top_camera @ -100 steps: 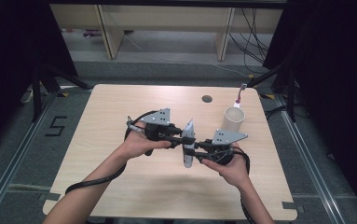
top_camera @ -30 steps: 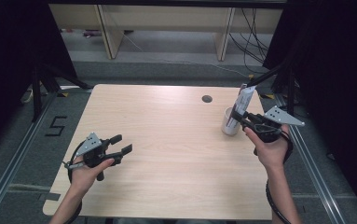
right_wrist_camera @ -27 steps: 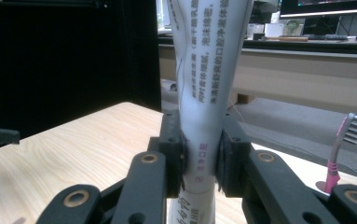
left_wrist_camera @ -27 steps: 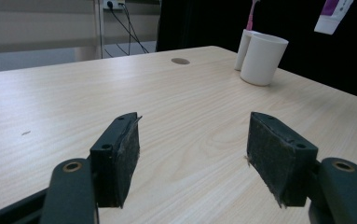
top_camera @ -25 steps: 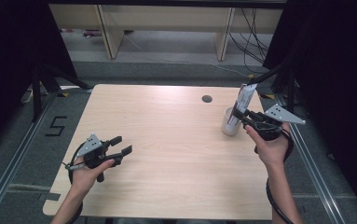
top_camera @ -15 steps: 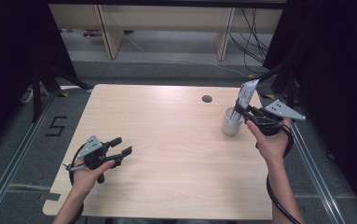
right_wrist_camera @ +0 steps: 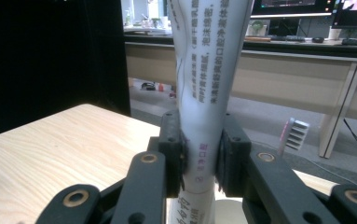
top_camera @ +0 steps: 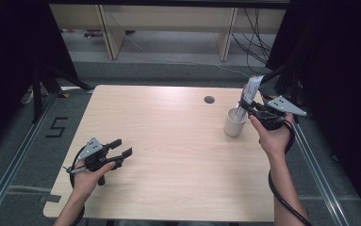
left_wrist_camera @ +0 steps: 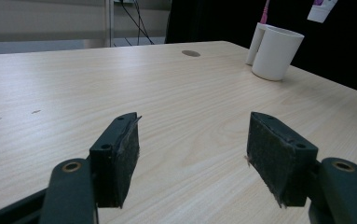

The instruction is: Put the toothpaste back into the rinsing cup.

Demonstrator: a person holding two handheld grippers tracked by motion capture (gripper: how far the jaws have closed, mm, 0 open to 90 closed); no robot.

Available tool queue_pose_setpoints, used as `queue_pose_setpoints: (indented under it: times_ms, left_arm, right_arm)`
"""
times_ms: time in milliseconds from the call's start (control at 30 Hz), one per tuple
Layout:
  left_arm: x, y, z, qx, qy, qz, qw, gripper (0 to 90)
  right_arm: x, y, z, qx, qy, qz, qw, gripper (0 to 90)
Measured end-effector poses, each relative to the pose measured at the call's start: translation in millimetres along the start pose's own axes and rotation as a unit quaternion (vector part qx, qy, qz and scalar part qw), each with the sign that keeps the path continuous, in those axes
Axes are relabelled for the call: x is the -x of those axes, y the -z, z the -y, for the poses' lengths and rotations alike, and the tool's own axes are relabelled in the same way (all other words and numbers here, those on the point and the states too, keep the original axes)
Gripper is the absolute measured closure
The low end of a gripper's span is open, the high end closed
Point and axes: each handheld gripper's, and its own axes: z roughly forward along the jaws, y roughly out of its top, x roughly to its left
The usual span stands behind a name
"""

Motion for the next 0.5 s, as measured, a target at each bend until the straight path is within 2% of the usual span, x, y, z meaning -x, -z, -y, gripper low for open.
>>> queue_pose_setpoints:
  times_ms: [67,100,167,200,267,333,367,400,500]
  left_arm:
    - [-0.1,-0.4,0.0,0.001,0.0,0.0,1.0,33.7]
    - [-0.5,-1.4,0.5,0.005,0.0,0.005,1.0,33.7]
    - [0.0,-0.7,0.5,-0.001,-0.002,0.0,1.0,33.7]
    - [-0.2,-0.6,0.7,0.0,-0.002,0.001,1.0,33.7]
    - [-0.5,-0.5,0.9,0.001,-0.001,0.002,1.0,33.8]
    - [-1.1,-0.5,1.4,0.004,-0.001,0.004,1.0,33.7]
    - [-1.1,0.1,1.4,0.003,-0.001,0.002,1.0,33.7]
    - [-1.2,0.7,1.3,0.003,0.0,0.001,1.0,33.5]
    - [-1.6,1.0,1.3,0.007,0.001,0.0,1.0,33.3]
  right_arm:
    - [-0.2,-1.8,0.6,-0.001,-0.004,0.008,1.0,75.4]
    - [1.5,-3.5,0.7,0.001,0.004,0.008,1.0,75.4]
    - [0.8,-5.8,1.3,-0.001,-0.004,0.009,1.0,75.4]
    - [2.4,-7.0,1.3,-0.001,0.005,0.011,0.9999,75.4]
    - [2.6,-8.7,1.8,-0.002,0.004,0.017,0.9999,75.4]
    - [2.8,-9.7,2.6,-0.005,-0.002,0.017,0.9998,75.4]
    - [5.2,-11.0,2.7,-0.001,0.01,0.015,0.9998,75.4]
    - [6.0,-11.0,2.7,-0.004,0.013,0.017,0.9998,75.4]
    - [6.2,-12.5,3.5,-0.004,0.008,0.017,0.9998,75.4]
